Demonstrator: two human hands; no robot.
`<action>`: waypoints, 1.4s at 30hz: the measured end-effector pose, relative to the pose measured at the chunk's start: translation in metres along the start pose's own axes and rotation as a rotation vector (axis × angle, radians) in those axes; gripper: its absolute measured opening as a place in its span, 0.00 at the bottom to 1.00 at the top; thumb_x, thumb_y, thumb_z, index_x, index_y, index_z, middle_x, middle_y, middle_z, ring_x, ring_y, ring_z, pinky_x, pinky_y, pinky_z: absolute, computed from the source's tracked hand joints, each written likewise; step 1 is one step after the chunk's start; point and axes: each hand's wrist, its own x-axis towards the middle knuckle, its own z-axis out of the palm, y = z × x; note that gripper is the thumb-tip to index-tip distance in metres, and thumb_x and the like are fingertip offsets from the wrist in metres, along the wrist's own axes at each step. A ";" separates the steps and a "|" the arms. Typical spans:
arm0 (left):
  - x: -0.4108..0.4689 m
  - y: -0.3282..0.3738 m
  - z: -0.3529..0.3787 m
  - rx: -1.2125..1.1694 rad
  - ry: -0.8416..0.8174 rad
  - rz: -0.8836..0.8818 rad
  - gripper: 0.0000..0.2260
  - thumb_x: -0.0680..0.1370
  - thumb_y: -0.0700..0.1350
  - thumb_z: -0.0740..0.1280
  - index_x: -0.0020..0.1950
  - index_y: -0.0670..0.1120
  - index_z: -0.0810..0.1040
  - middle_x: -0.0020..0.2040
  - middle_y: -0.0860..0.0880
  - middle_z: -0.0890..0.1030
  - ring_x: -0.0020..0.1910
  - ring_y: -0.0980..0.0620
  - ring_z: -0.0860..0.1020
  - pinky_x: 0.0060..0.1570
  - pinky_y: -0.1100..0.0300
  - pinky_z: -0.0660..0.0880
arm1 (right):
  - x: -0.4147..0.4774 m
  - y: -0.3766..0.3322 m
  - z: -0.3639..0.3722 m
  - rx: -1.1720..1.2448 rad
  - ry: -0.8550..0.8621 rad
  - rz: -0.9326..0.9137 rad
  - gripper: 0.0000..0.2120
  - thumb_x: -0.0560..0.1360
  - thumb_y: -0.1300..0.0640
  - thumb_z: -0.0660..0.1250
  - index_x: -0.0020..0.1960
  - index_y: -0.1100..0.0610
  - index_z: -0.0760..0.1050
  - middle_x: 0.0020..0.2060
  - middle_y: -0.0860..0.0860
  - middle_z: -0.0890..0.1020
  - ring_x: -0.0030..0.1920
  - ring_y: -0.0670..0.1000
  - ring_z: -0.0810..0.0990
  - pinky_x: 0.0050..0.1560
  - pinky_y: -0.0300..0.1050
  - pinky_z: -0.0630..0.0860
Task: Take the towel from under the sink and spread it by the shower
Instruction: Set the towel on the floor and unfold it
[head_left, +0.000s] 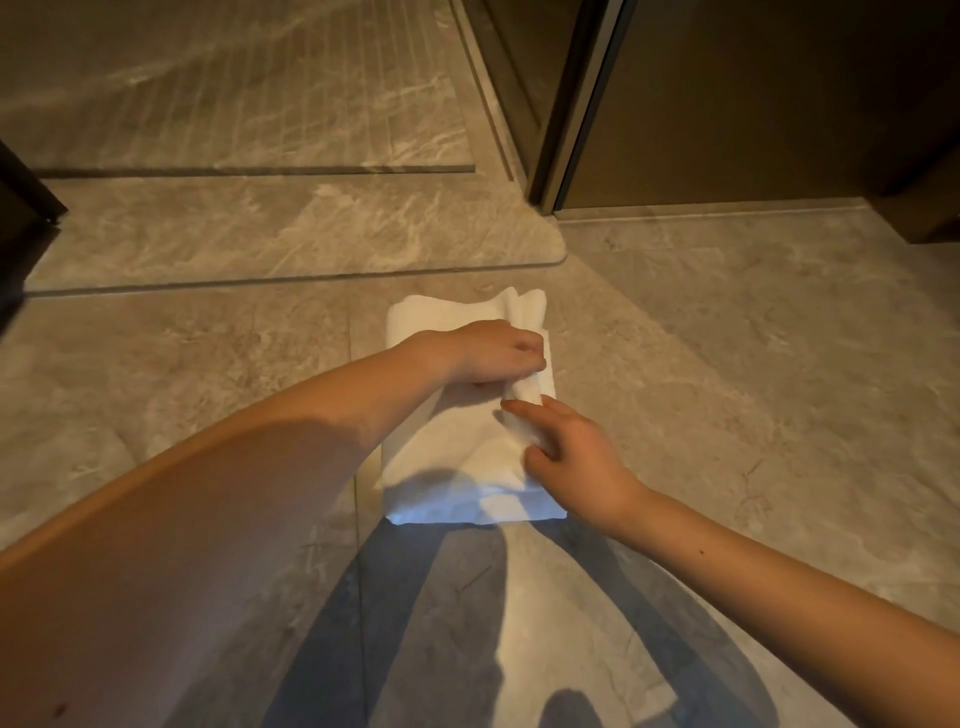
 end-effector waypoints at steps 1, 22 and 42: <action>-0.002 -0.006 0.002 -0.067 0.035 0.017 0.10 0.77 0.53 0.61 0.49 0.49 0.78 0.37 0.47 0.76 0.37 0.48 0.74 0.40 0.53 0.69 | 0.000 0.000 -0.001 0.023 -0.001 0.015 0.28 0.73 0.68 0.61 0.71 0.53 0.72 0.59 0.54 0.78 0.47 0.49 0.75 0.45 0.36 0.66; -0.082 -0.059 -0.008 -1.077 0.337 -0.041 0.25 0.74 0.32 0.69 0.63 0.57 0.79 0.64 0.49 0.76 0.53 0.54 0.81 0.44 0.62 0.79 | 0.007 -0.054 -0.012 0.531 -0.076 0.202 0.25 0.71 0.71 0.66 0.60 0.46 0.82 0.60 0.47 0.81 0.59 0.49 0.79 0.60 0.46 0.77; -0.246 -0.180 -0.043 -1.095 0.571 -0.280 0.22 0.76 0.32 0.66 0.61 0.57 0.79 0.69 0.45 0.69 0.66 0.45 0.73 0.46 0.63 0.81 | 0.057 -0.175 0.096 0.480 -0.420 -0.127 0.23 0.72 0.65 0.69 0.58 0.40 0.81 0.58 0.38 0.81 0.56 0.37 0.77 0.50 0.31 0.73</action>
